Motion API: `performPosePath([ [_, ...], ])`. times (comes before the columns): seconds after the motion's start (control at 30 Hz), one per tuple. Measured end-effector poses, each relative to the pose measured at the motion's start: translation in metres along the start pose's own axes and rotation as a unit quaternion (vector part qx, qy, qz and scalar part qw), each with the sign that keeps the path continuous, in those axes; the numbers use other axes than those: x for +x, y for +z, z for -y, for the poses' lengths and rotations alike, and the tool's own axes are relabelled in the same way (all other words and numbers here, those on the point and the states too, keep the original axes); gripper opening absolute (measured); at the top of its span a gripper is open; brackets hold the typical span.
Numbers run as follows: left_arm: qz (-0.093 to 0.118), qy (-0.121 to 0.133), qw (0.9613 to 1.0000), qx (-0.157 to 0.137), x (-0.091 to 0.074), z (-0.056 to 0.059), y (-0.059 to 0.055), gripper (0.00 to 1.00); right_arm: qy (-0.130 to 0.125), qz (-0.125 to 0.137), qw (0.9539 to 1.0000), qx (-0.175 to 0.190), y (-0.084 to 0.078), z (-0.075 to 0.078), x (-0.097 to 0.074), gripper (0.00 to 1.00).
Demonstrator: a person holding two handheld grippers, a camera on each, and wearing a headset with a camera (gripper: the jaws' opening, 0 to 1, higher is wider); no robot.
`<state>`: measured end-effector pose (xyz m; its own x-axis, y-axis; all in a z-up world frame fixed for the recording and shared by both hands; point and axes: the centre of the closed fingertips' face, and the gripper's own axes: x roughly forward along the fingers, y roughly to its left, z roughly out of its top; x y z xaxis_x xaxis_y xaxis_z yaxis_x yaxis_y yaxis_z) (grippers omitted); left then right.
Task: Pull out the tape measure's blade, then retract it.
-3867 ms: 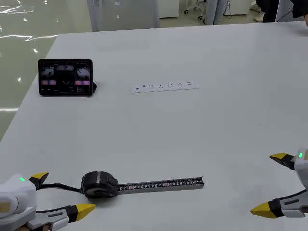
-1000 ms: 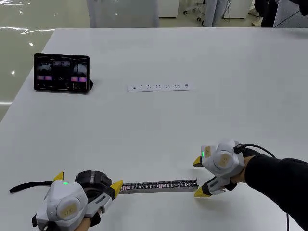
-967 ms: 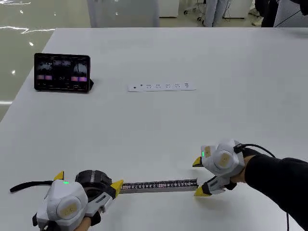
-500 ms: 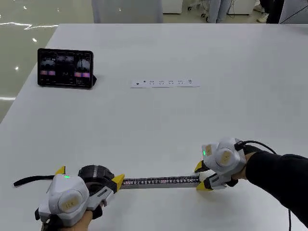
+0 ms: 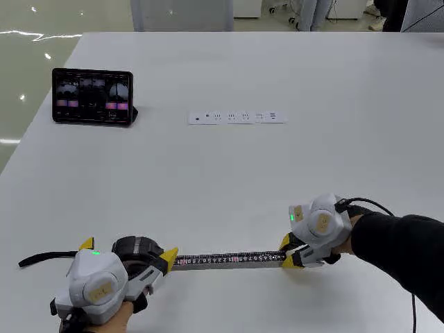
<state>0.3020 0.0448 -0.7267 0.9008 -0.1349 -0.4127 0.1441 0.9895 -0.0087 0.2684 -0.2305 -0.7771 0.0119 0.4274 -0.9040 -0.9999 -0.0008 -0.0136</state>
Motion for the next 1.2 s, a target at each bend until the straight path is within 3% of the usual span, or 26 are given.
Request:
performPosePath([
  [0.27, -0.005, 0.001, 1.0000, -0.003, 0.001, -0.001, -0.002, 0.90, -0.002, -0.012, 0.9997, 0.023, -0.002, 0.001, 0.000, 0.11],
  [0.43, -0.034, -0.011, 0.9991, -0.023, 0.001, 0.003, -0.012, 0.71, -0.007, -0.008, 0.9994, 0.034, -0.002, 0.001, 0.001, 0.10],
  [0.47, -0.059, -0.022, 0.9970, -0.044, -0.001, 0.008, -0.021, 0.65, -0.008, -0.008, 0.9992, 0.038, -0.002, 0.001, 0.001, 0.10],
  [0.5, -0.053, -0.025, 0.9969, -0.053, 0.001, 0.009, -0.018, 0.63, -0.009, -0.007, 0.9991, 0.041, -0.002, 0.001, 0.001, 0.10],
  [0.57, -0.047, -0.018, 0.9981, -0.035, 0.000, 0.006, -0.016, 0.63, -0.011, -0.006, 0.9986, 0.051, -0.002, 0.002, 0.001, 0.10],
  [0.8, -0.054, -0.018, 0.9974, -0.045, -0.001, 0.005, -0.016, 0.62, -0.012, -0.010, 0.9990, 0.042, -0.002, 0.002, 0.001, 0.10],
  [1.2, -0.059, -0.023, 0.9974, -0.032, -0.001, 0.006, -0.017, 0.60, -0.008, -0.017, 0.9985, 0.052, -0.001, 0.003, 0.000, 0.10],
])
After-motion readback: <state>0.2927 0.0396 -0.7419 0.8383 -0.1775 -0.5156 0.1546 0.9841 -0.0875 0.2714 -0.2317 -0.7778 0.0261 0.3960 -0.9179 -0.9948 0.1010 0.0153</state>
